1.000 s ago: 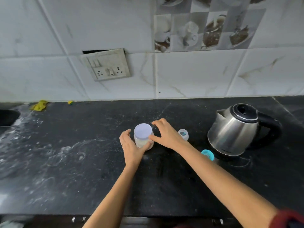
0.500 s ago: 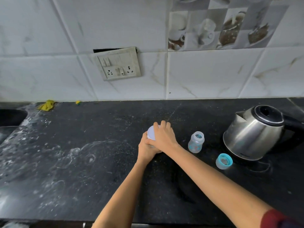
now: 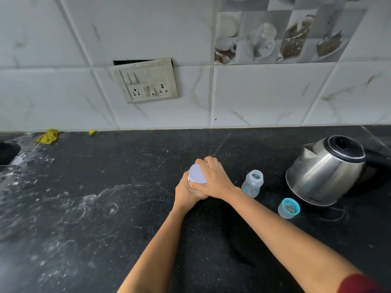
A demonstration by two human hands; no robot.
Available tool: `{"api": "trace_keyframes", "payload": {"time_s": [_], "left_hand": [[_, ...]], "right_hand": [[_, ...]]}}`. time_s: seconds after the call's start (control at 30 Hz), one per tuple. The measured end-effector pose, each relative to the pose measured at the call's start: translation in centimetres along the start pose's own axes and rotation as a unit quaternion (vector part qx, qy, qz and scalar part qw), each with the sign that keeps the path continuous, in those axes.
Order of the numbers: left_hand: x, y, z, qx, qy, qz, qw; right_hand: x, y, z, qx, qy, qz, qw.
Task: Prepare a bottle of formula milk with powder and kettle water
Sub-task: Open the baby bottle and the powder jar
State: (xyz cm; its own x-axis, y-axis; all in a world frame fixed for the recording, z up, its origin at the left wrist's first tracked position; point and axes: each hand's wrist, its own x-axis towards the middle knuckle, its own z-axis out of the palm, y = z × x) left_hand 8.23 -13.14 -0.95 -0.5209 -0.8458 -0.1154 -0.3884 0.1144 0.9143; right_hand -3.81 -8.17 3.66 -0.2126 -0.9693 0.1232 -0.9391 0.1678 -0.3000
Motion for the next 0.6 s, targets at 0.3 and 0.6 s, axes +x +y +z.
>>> {"api": "trace_keyframes", "payload": {"time_s": [0.3,0.6], "left_hand": [[-0.5,0.0,0.0,-0.020,-0.002,0.044,0.999],[-0.7,0.6,1.5,-0.028,0.044,0.009,0.999]], "right_hand": [[0.9,-0.8,-1.3,-0.127,-0.073,-0.007,0.989],[0.3,-1.8,1.0,-0.215,0.055,0.054,0.974]]}}
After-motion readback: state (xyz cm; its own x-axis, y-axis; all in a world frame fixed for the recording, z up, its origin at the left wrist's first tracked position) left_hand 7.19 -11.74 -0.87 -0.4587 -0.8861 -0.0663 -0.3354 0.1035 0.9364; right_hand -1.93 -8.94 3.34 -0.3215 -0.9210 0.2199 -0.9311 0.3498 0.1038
